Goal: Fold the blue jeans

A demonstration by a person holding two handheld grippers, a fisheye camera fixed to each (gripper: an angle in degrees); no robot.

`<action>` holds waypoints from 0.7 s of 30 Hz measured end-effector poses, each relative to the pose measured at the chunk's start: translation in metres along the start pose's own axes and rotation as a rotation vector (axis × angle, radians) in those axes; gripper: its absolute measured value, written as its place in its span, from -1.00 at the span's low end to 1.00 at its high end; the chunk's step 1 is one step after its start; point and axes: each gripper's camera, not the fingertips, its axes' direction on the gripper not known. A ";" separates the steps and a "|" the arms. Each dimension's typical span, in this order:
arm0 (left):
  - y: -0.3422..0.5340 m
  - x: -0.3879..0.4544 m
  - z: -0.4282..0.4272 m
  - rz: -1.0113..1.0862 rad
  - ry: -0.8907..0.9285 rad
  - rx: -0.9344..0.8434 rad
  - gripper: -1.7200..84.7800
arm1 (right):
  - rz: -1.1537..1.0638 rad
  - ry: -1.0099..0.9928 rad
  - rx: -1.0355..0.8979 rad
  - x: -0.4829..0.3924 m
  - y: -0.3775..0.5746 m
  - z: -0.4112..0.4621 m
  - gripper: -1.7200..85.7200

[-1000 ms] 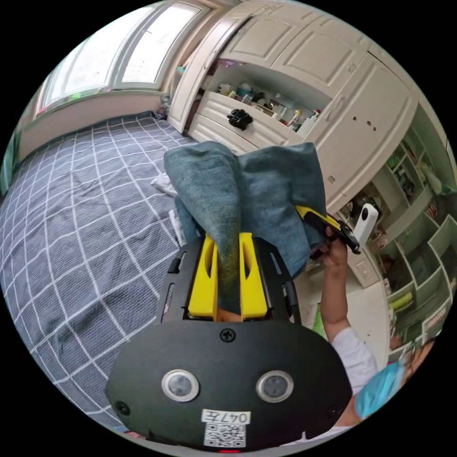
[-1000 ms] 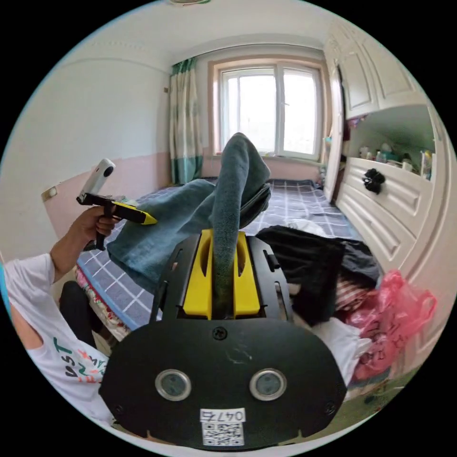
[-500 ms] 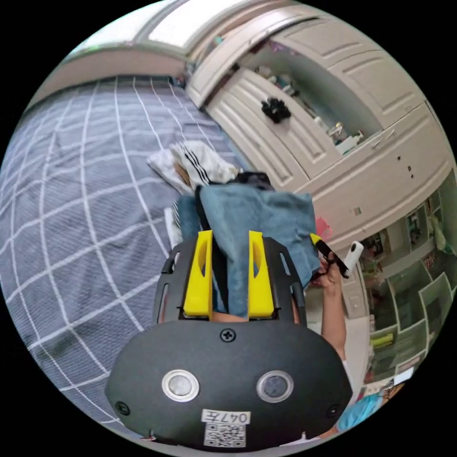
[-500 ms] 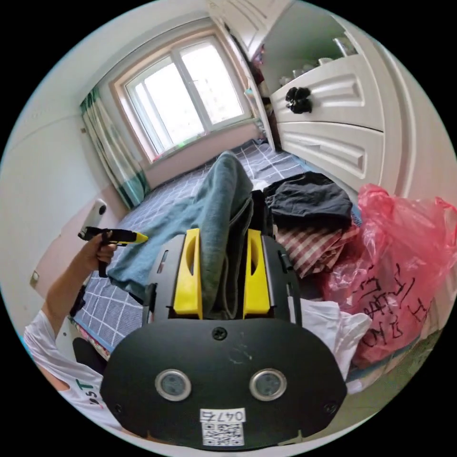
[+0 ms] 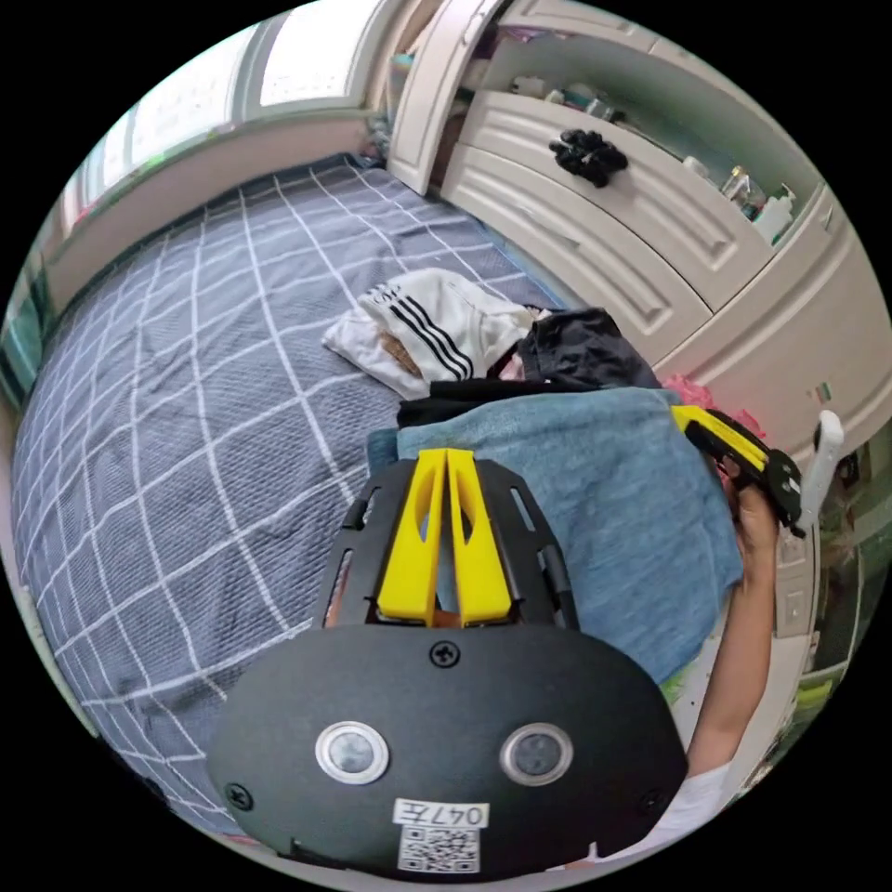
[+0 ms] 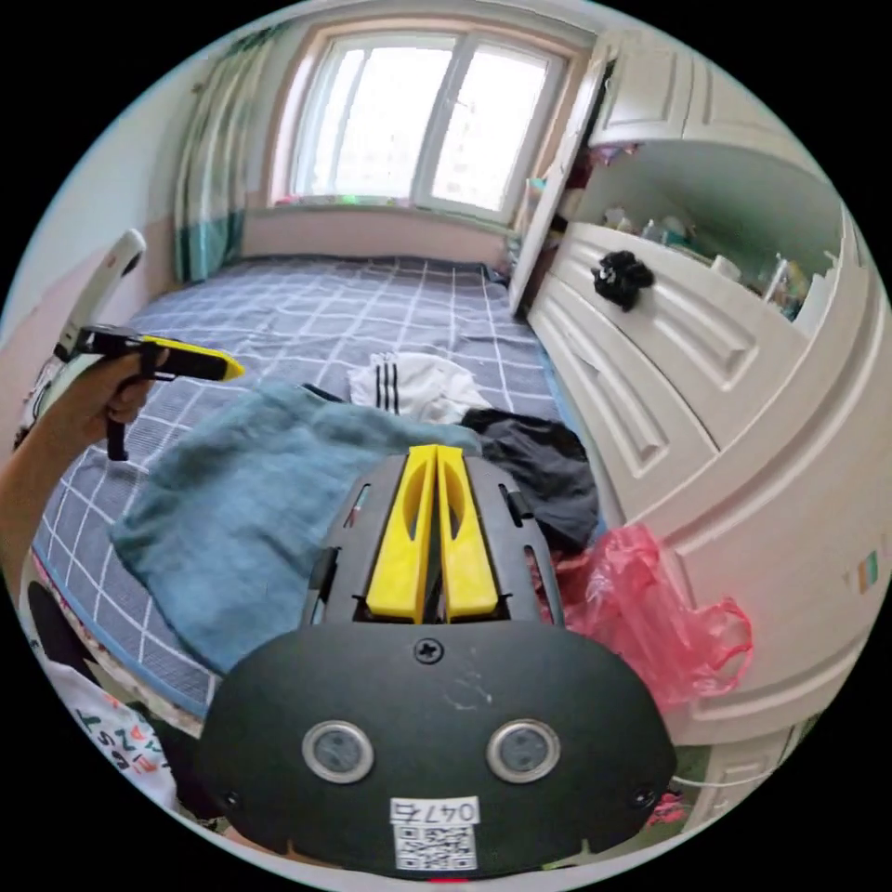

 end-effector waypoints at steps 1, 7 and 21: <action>0.000 -0.003 0.014 -0.002 0.045 0.014 -0.98 | 0.014 -0.011 -0.003 0.003 0.003 0.011 -0.97; -0.013 0.019 0.044 0.074 -0.038 0.052 -0.98 | 0.187 -0.126 0.075 0.019 0.021 0.069 -0.97; 0.055 0.066 -0.045 0.441 -0.090 -0.056 -0.98 | -0.136 -0.182 0.050 -0.087 0.022 -0.048 -0.89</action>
